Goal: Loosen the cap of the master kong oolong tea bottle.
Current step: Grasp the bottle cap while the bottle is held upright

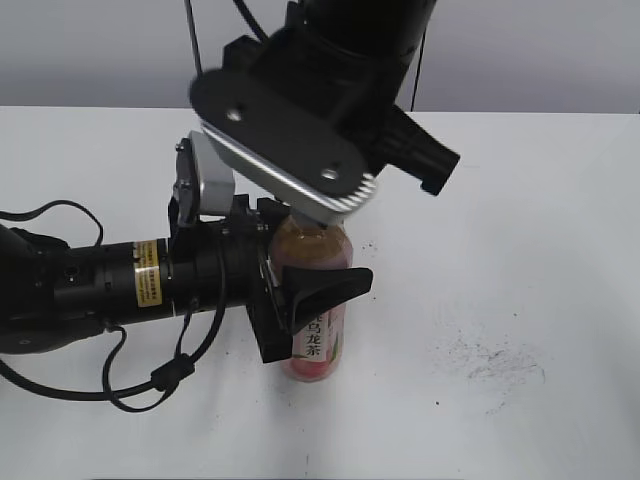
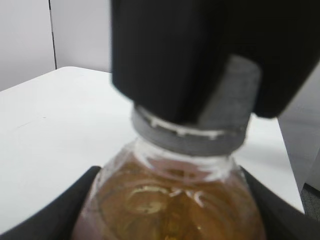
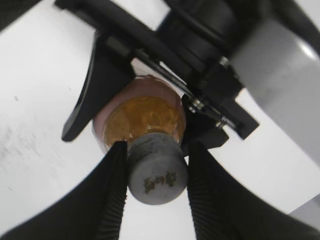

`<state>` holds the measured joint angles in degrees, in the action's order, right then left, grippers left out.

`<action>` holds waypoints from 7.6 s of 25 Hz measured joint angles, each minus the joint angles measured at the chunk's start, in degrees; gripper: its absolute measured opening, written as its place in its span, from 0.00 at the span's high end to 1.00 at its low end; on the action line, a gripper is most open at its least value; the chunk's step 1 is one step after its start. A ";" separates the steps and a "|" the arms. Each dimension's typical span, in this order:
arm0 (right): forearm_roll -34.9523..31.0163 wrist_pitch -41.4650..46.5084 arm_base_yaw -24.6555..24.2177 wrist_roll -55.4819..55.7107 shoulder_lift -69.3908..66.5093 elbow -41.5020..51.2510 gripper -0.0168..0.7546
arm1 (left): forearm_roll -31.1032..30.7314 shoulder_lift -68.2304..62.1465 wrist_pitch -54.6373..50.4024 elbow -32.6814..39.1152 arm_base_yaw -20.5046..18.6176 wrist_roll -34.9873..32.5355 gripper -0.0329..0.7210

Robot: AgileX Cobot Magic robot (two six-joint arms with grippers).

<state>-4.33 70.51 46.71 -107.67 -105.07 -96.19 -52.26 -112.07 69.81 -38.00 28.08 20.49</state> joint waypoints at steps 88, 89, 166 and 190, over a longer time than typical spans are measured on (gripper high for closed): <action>2.15 -1.65 1.17 -8.98 2.67 2.84 0.58 | -0.81 0.00 0.49 0.00 0.11 -1.07 0.37; 2.28 -1.51 1.17 -5.15 2.67 2.84 0.53 | -0.49 0.00 0.37 0.00 0.11 -0.81 0.37; 0.74 -3.24 1.14 94.17 2.68 2.84 0.26 | 0.70 0.00 0.42 0.44 0.11 0.21 0.37; 1.92 -1.07 1.14 104.44 0.65 2.65 0.60 | 1.10 0.00 0.32 0.44 0.11 0.25 0.37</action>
<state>-2.41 69.44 47.85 -3.22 -104.41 -93.54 -51.16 -112.07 70.13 -37.55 28.19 20.74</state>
